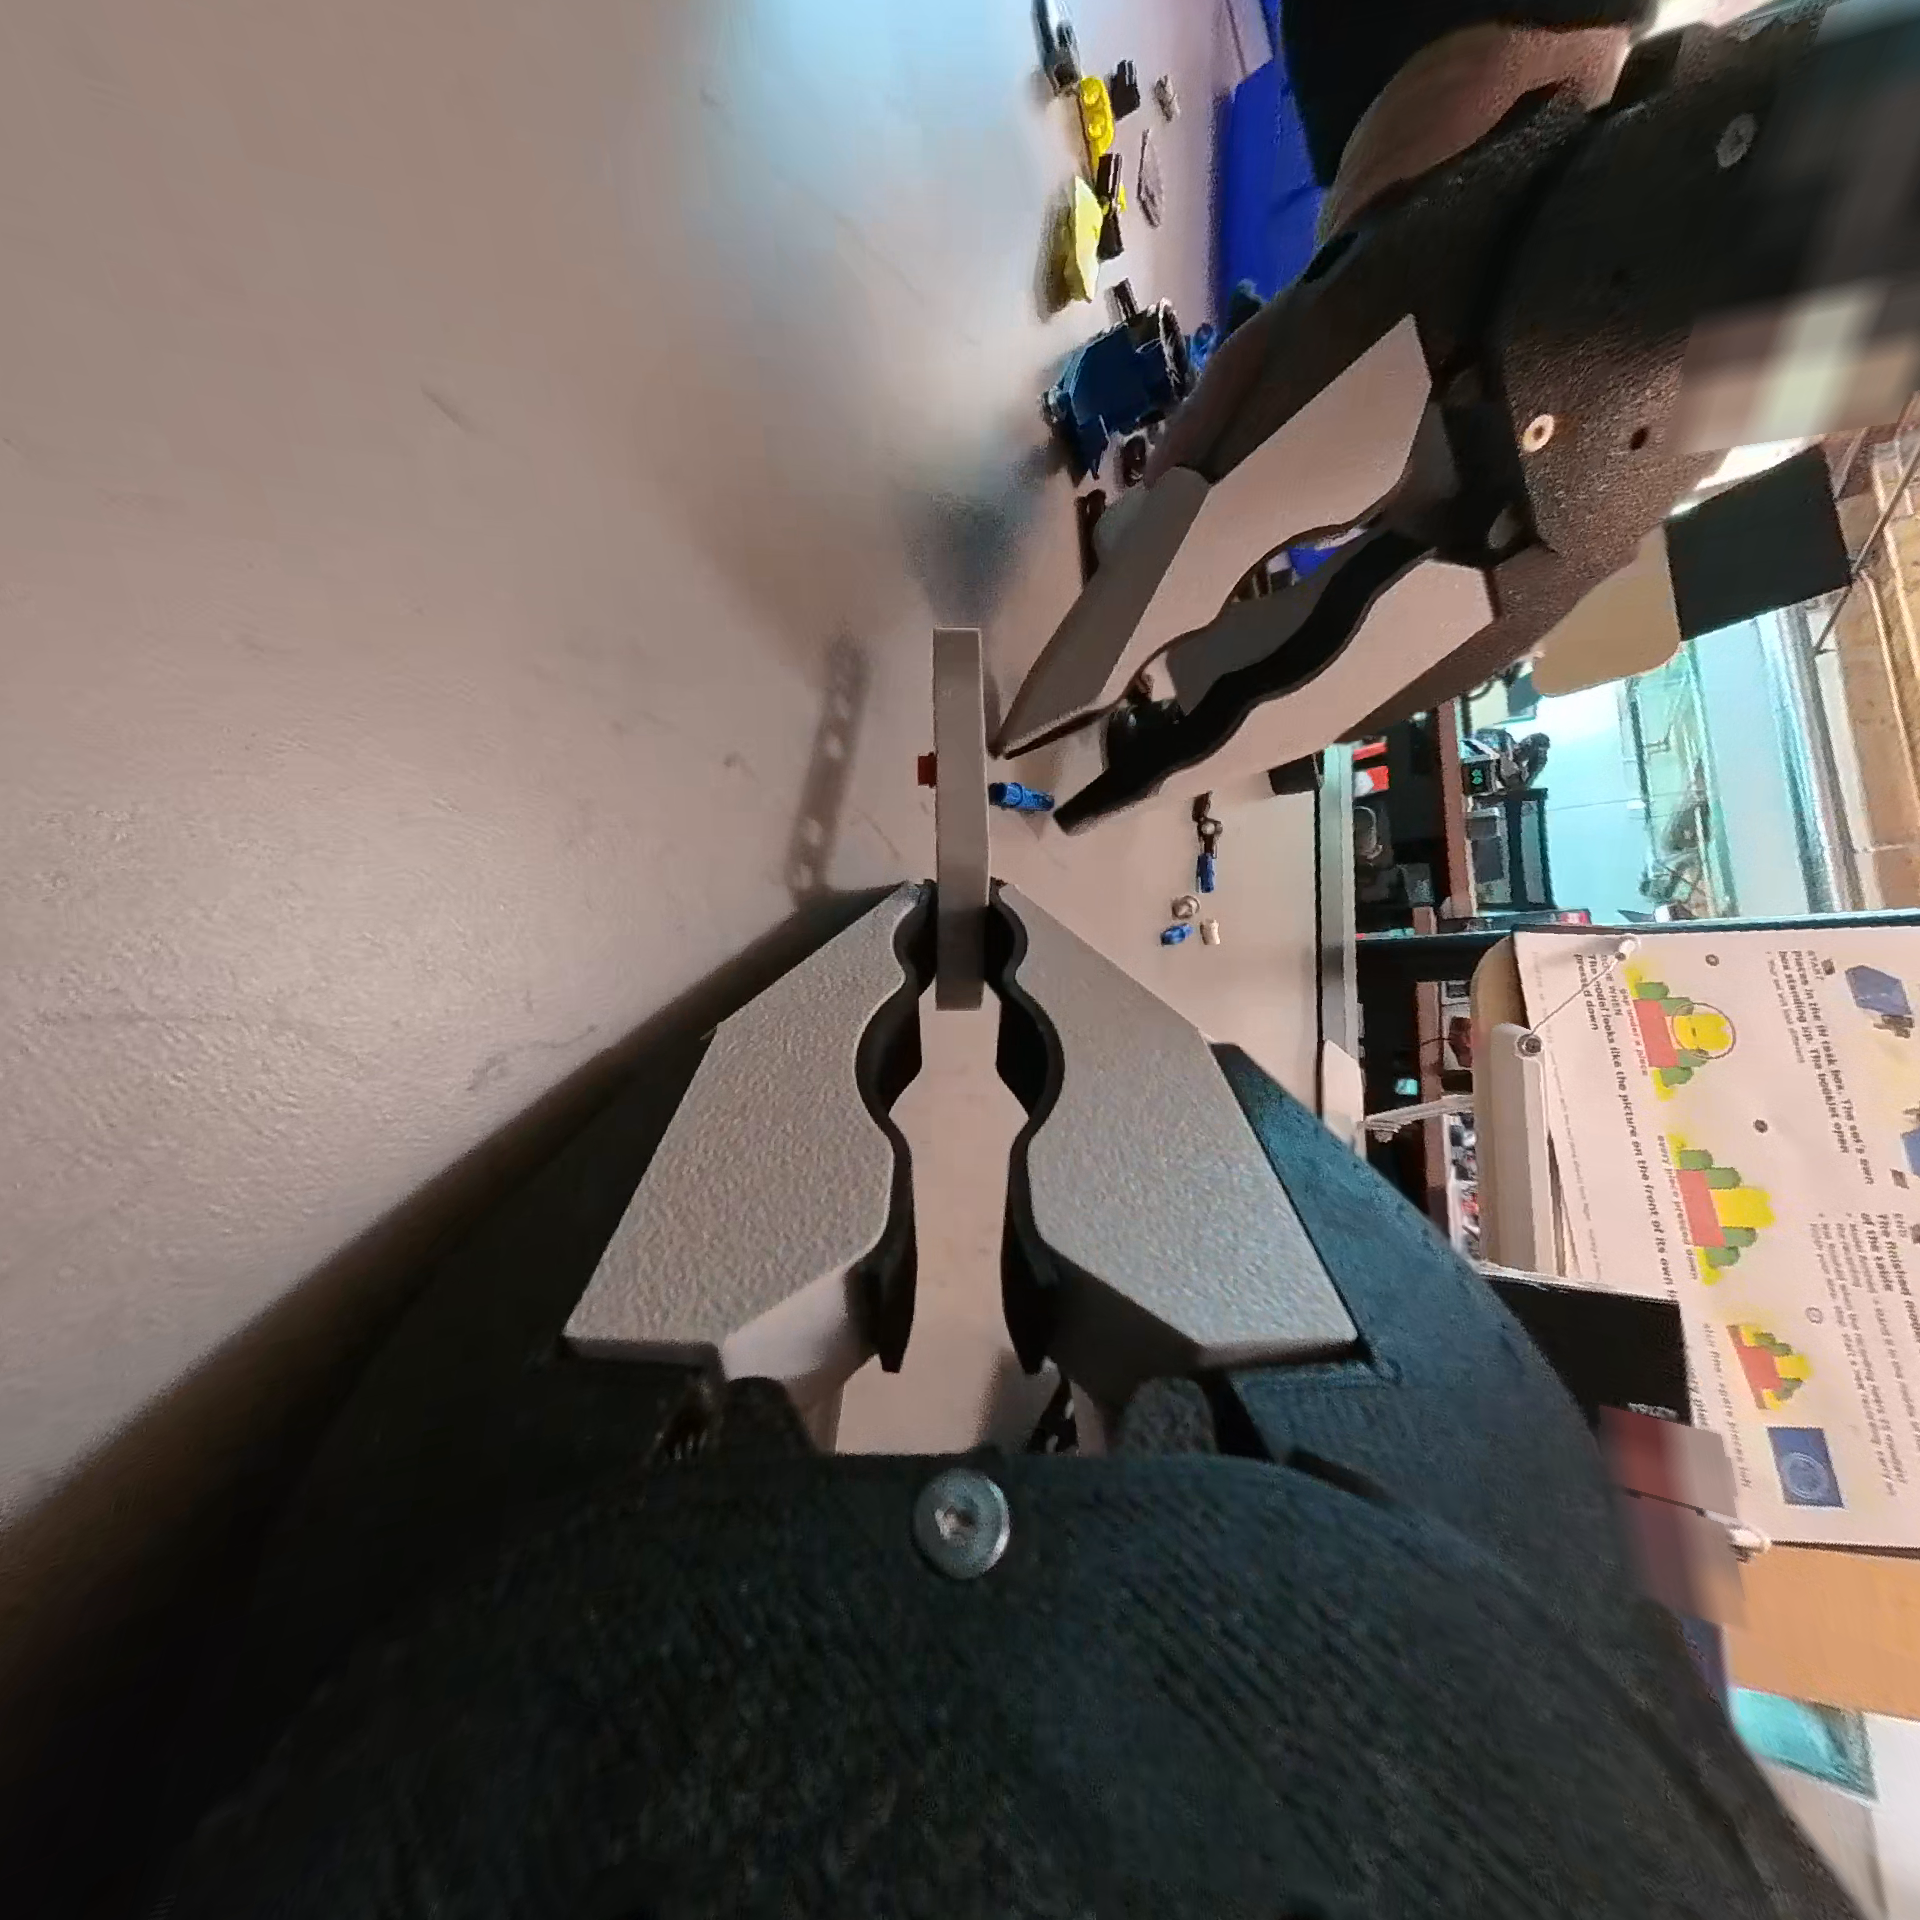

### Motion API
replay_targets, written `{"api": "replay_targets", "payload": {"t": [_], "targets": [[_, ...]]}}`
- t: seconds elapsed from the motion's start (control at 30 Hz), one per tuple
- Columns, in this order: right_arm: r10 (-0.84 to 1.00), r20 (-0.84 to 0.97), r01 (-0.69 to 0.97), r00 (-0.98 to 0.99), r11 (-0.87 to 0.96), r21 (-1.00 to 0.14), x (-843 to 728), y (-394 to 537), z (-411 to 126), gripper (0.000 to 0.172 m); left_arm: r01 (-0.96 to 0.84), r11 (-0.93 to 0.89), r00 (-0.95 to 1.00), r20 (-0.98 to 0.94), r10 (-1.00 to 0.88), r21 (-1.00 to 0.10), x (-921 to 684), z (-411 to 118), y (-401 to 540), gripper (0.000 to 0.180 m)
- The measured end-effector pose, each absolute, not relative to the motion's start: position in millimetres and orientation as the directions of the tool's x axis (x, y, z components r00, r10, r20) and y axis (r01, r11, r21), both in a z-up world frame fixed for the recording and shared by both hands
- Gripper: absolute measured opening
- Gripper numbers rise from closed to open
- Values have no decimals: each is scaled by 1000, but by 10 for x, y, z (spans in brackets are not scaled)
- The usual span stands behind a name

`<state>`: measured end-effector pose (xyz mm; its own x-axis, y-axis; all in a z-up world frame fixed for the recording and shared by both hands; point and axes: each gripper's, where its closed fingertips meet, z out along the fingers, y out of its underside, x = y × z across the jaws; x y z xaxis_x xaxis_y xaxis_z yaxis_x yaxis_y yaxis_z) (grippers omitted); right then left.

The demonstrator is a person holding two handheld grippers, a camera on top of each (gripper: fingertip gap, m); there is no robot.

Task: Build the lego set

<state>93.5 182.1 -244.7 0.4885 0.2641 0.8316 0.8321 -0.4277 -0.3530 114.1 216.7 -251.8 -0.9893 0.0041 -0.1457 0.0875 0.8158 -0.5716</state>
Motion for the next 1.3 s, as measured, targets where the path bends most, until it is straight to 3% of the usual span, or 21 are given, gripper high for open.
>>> {"api": "replay_targets", "payload": {"t": [0.13, 0.27, 0.43, 0.5, 0.7, 0.93, 1.3], "targets": [[264, 823, 829, 503, -418, -373, 939, 1829, -2446, 5, 57, 795, -998, -59, 27, -603, 1103, -2534, 2134, 12], [251, 823, 826, 509, -412, -385, 948, 1832, -2435, 5, 92, 806, -994, -96, 44, -585, 1100, -2540, 2094, 1], [247, 818, 821, 519, -411, -397, 957, 1836, -2432, 5, 355, 825, -910, -363, 198, -440, 1118, -2310, 2052, 0], [246, 825, 823, 508, -420, -382, 975, 1842, -2437, 5, 475, 822, -840, -443, 315, -316, 1089, -2166, 2009, 0], [238, 831, 821, 502, -433, -372, 1012, 1861, -2442, 5, 708, 706, -639, -428, 639, -4, 936, -2090, 1886, 0], [243, 825, 818, 510, -434, -378, 1015, 1867, -2447, 5, 803, 586, -528, -329, 783, 108, 923, -2156, 1881, 1], [252, 814, 814, 523, -430, -390, 1004, 1878, -2452, 5, 826, 522, -461, -277, 843, 215, 947, -2201, 1901, 0]]}}
